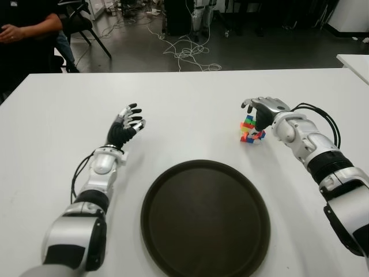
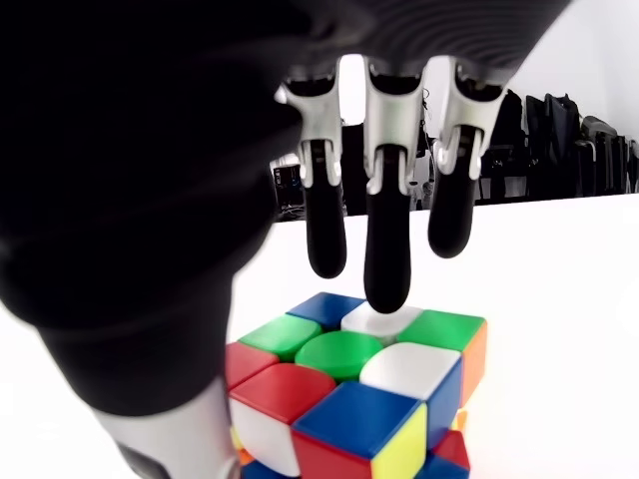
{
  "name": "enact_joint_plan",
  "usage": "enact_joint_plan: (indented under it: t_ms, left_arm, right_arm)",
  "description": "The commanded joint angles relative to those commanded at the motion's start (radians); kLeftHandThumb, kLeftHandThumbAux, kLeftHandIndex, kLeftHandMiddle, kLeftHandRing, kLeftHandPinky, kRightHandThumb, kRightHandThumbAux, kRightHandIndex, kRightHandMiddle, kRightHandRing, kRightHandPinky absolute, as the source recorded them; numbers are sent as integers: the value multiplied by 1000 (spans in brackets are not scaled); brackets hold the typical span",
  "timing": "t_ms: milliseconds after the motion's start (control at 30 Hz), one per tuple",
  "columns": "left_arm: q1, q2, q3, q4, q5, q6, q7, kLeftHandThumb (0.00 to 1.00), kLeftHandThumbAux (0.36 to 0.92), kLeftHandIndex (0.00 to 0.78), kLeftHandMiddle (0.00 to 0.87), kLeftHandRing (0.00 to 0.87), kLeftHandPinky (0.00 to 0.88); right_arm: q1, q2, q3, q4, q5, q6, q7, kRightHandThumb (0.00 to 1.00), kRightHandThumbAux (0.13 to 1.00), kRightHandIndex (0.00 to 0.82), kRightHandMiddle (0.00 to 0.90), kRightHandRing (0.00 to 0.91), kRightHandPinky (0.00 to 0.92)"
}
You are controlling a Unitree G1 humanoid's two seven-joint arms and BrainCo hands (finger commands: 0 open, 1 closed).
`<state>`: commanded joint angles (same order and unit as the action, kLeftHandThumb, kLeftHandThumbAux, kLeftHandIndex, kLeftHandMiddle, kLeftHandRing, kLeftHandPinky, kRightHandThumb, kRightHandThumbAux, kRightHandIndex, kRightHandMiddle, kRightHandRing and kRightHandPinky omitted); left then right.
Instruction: Pick up the Rubik's Cube and put it in the plate
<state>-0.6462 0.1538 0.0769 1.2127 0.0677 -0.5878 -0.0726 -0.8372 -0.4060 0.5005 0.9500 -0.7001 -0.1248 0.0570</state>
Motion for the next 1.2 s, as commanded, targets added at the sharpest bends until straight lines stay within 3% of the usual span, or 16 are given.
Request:
enact_joint_plan:
  t_ms: [267, 500, 1200]
  left_arm:
    - [1, 1, -4, 0, 5, 0, 11, 168, 709, 106, 194, 196, 188]
    - [2, 0, -4, -3, 3, -3, 11, 170, 708, 107, 198, 201, 199]
    - [1, 0, -3, -2, 0, 4, 10, 157, 697, 105, 196, 197, 192]
  right_arm:
    - [6, -3, -3, -11, 5, -16, -7, 0, 878, 114, 160, 176, 137]
    - [7, 0, -11, -8, 11, -26, -14, 0, 851, 16, 27, 39, 46]
    - [14, -5, -19, -15, 17, -31, 14, 0, 734, 0, 0, 0, 0]
